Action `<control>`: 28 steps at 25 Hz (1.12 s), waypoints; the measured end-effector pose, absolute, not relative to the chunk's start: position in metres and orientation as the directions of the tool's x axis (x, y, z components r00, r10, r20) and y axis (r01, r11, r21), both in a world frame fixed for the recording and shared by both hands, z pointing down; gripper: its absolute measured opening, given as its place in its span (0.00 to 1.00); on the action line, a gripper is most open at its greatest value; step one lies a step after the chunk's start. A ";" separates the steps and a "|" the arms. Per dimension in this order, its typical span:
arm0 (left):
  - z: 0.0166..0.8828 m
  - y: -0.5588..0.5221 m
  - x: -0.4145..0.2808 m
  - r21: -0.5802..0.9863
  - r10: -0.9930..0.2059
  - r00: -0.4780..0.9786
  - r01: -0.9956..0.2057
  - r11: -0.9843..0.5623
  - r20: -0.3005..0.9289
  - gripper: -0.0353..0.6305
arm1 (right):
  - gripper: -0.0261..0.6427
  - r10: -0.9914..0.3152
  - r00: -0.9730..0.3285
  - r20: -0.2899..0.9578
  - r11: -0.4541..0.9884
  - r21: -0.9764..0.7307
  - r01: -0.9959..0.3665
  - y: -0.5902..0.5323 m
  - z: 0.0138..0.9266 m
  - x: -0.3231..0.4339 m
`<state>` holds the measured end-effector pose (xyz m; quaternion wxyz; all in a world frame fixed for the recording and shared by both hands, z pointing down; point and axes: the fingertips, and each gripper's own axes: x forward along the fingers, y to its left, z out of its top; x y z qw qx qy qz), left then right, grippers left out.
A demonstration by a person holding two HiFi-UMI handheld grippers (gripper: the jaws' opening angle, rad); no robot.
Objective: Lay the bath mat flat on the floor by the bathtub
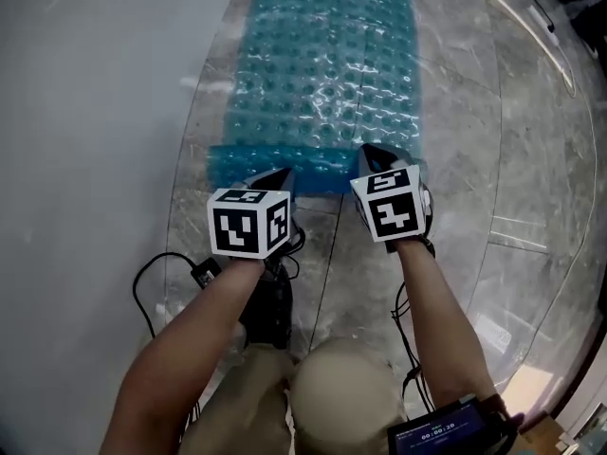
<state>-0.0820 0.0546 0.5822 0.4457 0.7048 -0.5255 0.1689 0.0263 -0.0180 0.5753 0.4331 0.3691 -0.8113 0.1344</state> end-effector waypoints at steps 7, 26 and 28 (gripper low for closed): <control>0.551 0.056 -0.090 0.402 -0.655 0.366 -0.910 -0.103 0.661 0.06 | 0.05 -0.516 -0.327 0.792 0.741 0.221 -0.634 0.040 0.568 0.040; 0.579 0.162 -0.075 0.435 -0.513 0.415 -0.896 -0.088 0.752 0.06 | 0.05 -0.474 -0.331 0.816 0.772 0.203 -0.603 0.080 0.595 0.058; 0.565 0.170 -0.074 0.454 -0.542 0.429 -0.886 -0.097 0.722 0.06 | 0.05 -0.474 -0.339 0.812 0.781 0.211 -0.587 0.092 0.606 0.058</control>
